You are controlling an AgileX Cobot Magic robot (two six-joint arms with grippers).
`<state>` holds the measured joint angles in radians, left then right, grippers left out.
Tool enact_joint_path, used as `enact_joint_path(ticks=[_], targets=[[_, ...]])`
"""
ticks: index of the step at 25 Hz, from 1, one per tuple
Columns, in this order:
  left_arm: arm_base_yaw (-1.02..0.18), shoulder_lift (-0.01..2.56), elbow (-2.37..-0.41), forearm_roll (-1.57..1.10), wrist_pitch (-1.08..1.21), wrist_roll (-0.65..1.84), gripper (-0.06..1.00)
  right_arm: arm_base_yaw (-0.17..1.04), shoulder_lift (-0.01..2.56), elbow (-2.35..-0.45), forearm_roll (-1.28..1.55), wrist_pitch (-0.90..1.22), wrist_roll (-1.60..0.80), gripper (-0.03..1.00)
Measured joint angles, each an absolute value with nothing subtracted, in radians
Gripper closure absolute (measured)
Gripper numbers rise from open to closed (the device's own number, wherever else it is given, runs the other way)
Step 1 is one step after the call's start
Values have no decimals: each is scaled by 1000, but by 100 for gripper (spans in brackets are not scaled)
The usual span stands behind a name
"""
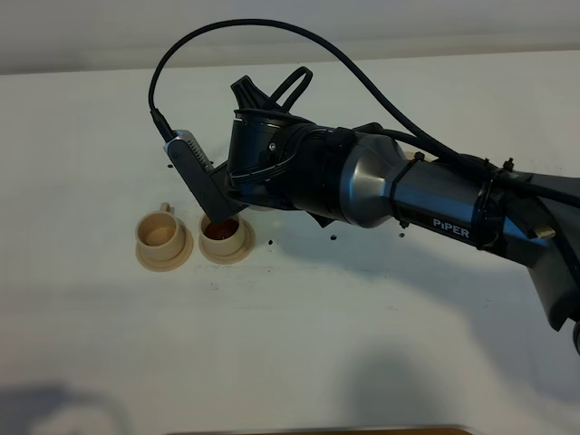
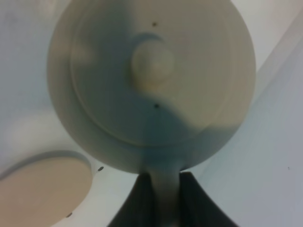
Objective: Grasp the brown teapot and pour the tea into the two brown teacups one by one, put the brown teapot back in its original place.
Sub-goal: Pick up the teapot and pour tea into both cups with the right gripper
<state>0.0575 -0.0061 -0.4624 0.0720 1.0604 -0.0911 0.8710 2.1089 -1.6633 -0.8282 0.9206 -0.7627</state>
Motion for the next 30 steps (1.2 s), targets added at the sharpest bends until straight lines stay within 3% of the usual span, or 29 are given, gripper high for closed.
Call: enact_joint_path(ticks=[30], targets=[[57, -6, -462, 72, 1060, -91, 64, 879, 2109, -1663, -830, 924, -764, 88]])
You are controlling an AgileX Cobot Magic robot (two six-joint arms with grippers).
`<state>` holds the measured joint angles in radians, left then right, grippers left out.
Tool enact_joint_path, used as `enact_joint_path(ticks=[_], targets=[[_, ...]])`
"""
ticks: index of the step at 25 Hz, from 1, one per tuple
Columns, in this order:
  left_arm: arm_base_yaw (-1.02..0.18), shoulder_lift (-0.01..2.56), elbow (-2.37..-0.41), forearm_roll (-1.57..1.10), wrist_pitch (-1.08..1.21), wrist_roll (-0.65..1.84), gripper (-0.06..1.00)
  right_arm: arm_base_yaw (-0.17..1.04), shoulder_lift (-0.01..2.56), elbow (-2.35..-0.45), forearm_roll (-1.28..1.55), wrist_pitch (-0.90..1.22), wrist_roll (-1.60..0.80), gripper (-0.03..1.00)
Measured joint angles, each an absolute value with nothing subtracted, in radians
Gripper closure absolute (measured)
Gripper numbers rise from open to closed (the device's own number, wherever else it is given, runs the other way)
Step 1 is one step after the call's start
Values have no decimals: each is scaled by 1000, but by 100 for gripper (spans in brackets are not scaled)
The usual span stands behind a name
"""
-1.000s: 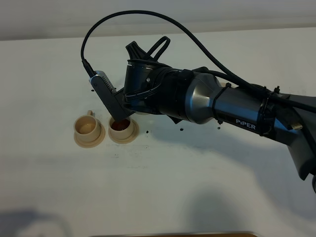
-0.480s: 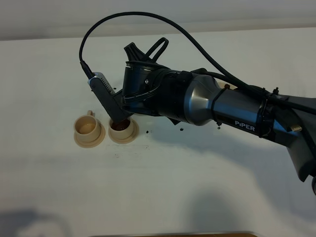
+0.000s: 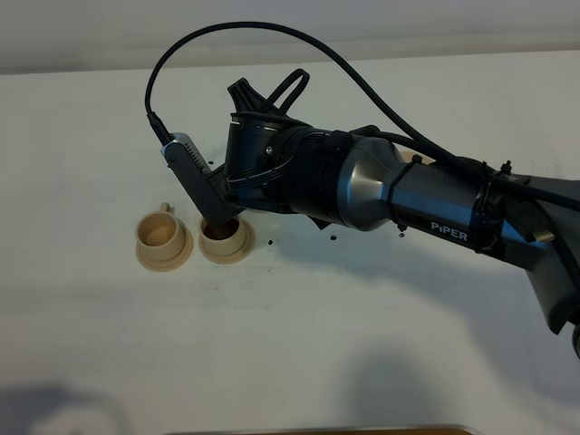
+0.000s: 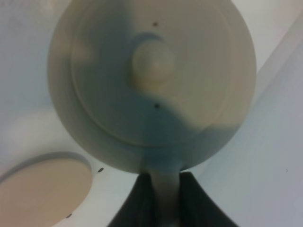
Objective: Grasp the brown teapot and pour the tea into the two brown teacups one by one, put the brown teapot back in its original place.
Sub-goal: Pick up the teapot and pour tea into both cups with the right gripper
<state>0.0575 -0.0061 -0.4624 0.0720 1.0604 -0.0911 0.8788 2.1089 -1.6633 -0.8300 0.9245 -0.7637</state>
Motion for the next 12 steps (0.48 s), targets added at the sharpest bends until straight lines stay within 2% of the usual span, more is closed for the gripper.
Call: enact_joint_path(ticks=[12], targets=[[57, -6, -462, 72, 1060, -91, 64, 879, 2109, -1663, -829, 927, -764, 88]])
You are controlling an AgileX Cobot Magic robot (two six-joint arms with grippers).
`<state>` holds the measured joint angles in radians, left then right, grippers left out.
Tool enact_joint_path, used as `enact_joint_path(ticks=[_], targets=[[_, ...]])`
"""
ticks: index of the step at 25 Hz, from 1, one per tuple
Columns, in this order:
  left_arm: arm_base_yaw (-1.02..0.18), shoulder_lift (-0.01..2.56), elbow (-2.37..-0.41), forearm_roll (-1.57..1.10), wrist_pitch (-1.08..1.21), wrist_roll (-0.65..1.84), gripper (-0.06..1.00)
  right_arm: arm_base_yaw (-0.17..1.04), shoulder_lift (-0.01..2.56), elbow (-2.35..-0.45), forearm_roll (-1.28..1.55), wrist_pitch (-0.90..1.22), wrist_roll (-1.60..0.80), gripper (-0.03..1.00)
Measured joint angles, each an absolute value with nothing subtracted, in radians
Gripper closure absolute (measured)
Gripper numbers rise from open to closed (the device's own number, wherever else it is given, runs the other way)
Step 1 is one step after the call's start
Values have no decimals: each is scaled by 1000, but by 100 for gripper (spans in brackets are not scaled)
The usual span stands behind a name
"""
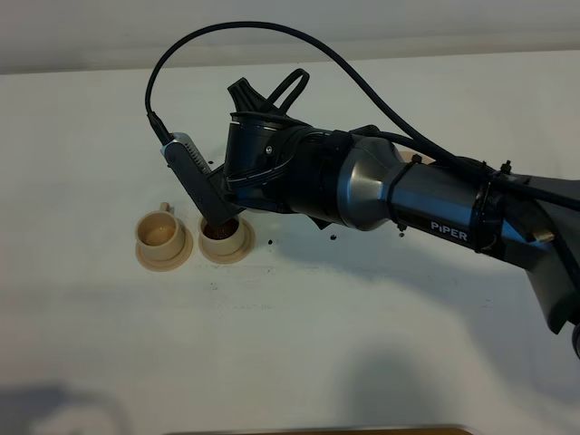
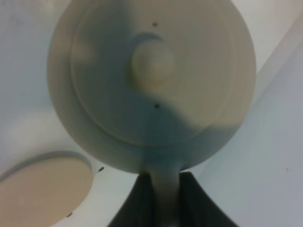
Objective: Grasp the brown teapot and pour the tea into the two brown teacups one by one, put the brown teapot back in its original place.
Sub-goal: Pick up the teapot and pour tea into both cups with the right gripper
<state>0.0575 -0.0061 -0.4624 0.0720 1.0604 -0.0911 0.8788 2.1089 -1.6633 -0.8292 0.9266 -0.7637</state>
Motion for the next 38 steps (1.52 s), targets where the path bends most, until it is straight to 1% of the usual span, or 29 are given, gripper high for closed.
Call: enact_joint_path(ticks=[24, 38], targets=[[57, -6, -462, 72, 1060, -91, 64, 879, 2109, -1663, -819, 928, -755, 88], [57, -6, -462, 72, 1060, -91, 64, 879, 2109, -1663, -733, 930, -580, 88]])
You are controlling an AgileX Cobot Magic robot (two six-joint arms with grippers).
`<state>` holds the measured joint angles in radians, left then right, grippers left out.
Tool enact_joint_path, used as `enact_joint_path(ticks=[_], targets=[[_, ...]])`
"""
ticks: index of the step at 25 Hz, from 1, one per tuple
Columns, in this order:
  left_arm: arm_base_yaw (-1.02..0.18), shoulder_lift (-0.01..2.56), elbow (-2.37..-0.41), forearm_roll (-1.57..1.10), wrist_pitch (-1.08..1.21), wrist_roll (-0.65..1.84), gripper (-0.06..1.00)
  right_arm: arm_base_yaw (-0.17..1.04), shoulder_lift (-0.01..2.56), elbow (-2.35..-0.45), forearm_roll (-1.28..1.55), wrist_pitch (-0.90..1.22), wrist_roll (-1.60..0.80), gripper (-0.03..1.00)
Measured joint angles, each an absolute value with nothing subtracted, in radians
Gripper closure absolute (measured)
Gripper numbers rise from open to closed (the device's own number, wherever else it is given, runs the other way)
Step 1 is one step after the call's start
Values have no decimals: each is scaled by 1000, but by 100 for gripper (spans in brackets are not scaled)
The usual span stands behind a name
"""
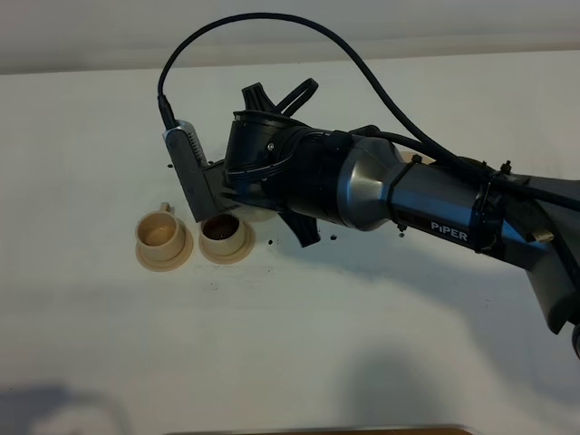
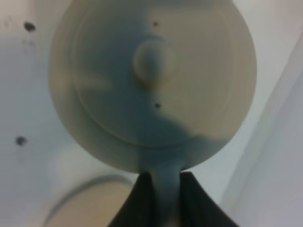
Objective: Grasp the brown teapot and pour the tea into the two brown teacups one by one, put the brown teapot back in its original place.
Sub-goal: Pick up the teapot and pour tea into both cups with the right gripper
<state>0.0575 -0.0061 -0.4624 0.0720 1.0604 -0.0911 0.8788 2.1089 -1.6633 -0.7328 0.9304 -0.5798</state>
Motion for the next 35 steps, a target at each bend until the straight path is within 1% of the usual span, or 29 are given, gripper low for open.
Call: enact_joint_path(ticks=[9, 18, 23, 26, 30, 35], targets=[[57, -6, -462, 72, 1060, -91, 64, 879, 2106, -1663, -705, 935, -297, 88], [57, -6, -462, 72, 1060, -91, 64, 876, 2046, -1666, -555, 1065, -16, 88], [57, -6, -462, 72, 1060, -91, 64, 876, 2021, -1660, -398, 1113, 9, 88], [57, -6, -462, 72, 1060, -91, 64, 876, 1996, -1622, -329, 1106, 20, 88], [57, -6, -462, 72, 1060, -91, 64, 876, 1978, -1580, -290, 1074, 34, 88], [57, -6, -462, 72, 1060, -91, 64, 859, 1976, -1519, -262, 982, 46, 88]])
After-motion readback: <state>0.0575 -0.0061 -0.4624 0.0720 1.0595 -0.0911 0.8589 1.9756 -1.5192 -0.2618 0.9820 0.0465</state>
